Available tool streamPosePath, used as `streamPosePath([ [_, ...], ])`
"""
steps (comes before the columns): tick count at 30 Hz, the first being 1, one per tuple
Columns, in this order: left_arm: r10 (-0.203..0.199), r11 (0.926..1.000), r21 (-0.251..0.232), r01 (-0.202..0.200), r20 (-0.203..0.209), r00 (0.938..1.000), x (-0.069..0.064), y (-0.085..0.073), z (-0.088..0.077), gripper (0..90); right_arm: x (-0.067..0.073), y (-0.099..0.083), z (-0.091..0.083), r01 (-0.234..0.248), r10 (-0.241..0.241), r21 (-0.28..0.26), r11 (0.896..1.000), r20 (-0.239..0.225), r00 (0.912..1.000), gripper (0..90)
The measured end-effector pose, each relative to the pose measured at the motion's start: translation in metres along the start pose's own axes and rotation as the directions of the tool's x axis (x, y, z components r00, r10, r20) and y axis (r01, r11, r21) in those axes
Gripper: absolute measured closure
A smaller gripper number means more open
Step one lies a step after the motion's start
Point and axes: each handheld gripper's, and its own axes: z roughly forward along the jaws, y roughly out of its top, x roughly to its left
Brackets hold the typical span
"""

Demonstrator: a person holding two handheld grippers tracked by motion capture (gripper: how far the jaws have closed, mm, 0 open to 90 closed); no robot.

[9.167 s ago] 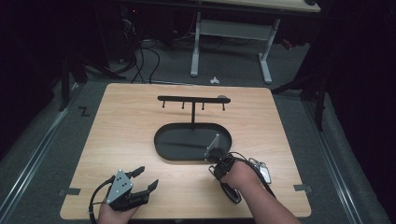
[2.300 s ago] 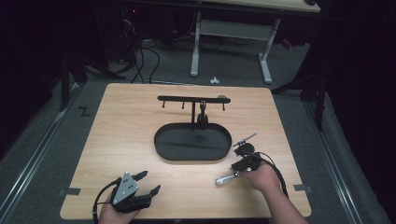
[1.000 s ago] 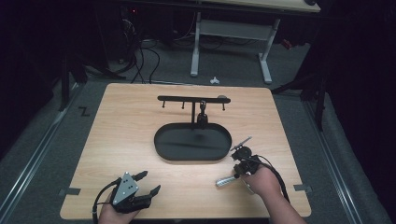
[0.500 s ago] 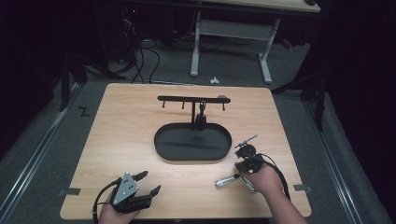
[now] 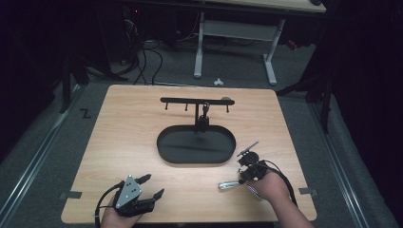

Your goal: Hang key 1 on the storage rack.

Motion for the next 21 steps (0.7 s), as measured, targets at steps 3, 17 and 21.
streamPosePath([
  [3,0.0,1.0,-0.001,0.0,-0.001,1.0,0.0,0.0,0.0,32.3,0.003,0.001,0.0,0.024,-0.024,0.009,1.0,0.006,0.9997,86.5],
  [17,-0.023,0.9997,-0.012,0.023,-0.002,0.9997,0.003,-0.001,-0.002,32.2,-0.001,0.005,-0.016,0.014,-0.015,-0.03,0.999,-0.021,0.9997,86.4],
  [21,-0.034,0.9993,-0.016,0.034,0.001,0.9994,0.004,-0.001,-0.002,32.2,-0.003,0.006,-0.023,0.022,-0.022,-0.051,0.998,-0.011,0.9997,86.3],
])
